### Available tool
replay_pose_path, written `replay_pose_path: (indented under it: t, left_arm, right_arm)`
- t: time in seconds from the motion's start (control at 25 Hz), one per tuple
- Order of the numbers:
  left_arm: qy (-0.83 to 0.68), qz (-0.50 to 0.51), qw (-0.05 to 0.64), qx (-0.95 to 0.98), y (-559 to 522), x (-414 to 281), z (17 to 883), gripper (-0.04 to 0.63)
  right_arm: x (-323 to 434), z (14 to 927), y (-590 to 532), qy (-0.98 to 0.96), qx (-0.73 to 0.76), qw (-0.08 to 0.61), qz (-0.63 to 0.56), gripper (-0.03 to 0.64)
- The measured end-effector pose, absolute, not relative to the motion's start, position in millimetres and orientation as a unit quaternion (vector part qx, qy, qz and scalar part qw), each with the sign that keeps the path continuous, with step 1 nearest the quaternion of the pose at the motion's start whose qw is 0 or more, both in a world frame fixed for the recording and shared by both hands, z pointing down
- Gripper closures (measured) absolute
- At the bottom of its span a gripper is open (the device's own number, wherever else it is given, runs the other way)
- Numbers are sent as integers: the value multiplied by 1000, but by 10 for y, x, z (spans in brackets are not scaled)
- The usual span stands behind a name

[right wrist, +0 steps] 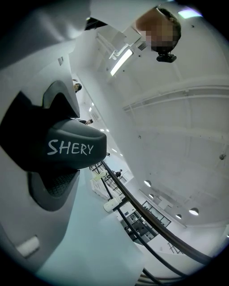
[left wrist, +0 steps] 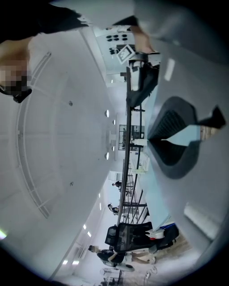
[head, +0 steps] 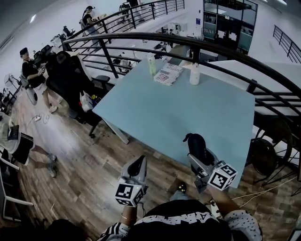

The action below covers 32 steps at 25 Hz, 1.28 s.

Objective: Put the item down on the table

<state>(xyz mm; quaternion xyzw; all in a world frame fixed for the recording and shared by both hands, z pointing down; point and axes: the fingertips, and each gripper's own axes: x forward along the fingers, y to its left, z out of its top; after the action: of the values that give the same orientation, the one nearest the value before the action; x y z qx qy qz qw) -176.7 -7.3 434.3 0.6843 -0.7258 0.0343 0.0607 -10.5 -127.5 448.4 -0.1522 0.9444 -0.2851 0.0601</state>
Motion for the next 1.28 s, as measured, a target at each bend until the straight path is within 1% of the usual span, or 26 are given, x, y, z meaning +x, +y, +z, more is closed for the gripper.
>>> replay_pose_path:
  t: [0.44,0.6,0.88,1.28]
  left_arm:
    - [-746,44,55,662,-877,-1978,4372,595]
    - [-751,48,45,657,-1124,-1943,4343,595]
    - [-747,59,47,661,-1427,-1862,4384,595]
    - [-728,67,49,681,-2032,-2024,4464,595]
  right_arm:
    - [-334,4557,-2223,946,-134,60,-289,250]
    - [-286,4568,-2481,944,-132,69,-293,250]
    - [-223,4637,-2791,942,-140,67,-296,250]
    - [-234,4780,-3232,935,-177,69,-299,250]
